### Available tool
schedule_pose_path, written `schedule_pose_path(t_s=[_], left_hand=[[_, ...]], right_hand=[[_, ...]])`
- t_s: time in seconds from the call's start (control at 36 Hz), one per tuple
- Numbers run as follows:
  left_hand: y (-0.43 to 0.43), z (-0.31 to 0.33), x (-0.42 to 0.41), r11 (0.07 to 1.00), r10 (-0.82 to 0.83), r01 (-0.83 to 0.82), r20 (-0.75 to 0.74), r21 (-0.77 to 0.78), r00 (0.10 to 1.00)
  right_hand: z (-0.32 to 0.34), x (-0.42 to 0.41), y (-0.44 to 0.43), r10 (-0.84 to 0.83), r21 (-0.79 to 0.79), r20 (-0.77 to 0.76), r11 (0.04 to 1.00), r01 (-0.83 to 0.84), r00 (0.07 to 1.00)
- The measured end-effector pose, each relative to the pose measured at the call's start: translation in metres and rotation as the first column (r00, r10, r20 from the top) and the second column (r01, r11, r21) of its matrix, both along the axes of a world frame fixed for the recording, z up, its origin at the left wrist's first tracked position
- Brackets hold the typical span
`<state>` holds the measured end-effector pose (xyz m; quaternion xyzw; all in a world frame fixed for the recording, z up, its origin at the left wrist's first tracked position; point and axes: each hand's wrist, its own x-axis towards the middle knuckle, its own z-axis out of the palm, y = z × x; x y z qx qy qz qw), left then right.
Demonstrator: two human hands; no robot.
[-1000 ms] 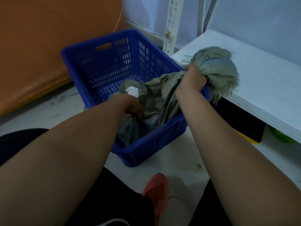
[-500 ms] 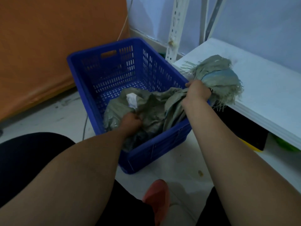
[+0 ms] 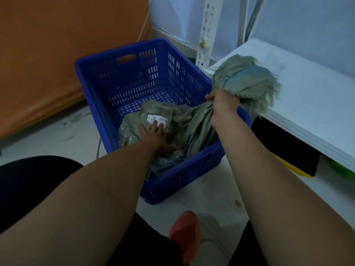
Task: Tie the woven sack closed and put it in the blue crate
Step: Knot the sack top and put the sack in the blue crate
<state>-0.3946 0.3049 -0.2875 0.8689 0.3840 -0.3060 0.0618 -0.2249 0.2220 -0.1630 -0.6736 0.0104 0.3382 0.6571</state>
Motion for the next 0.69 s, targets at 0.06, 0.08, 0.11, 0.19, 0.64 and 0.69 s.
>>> schedule_pose_path(t_s=[0.06,0.08,0.11,0.19,0.64,0.69], left_hand=[[0.000,0.005,0.006,1.000,0.017,-0.017,-0.049,0.008,0.999],[0.002,0.009,0.010,0.999,0.021,-0.020,-0.052,0.027,0.998],[0.003,0.012,0.013,0.998,0.024,-0.024,-0.012,0.056,1.000],[0.003,0.014,0.011,0.946,0.038,-0.183,0.469,0.268,0.883],[-0.004,0.109,0.061,0.705,0.684,-0.284,0.729,-0.650,0.032],[-0.007,0.145,0.071,0.601,0.798,-0.078,0.603,-0.795,0.009]], right_hand=[[-0.003,-0.003,0.000,0.052,0.018,0.001,0.998,-0.052,0.999],[-0.004,-0.004,-0.001,0.066,0.019,0.009,0.998,-0.066,0.998],[-0.003,-0.003,-0.002,0.070,0.014,0.019,0.997,-0.070,0.997],[-0.002,-0.003,-0.005,0.066,0.014,0.033,0.998,-0.066,0.997],[-0.007,-0.013,-0.015,0.131,-0.059,0.461,0.991,-0.117,0.878],[-0.006,-0.015,-0.018,0.245,-0.207,0.609,0.967,-0.147,0.754]])
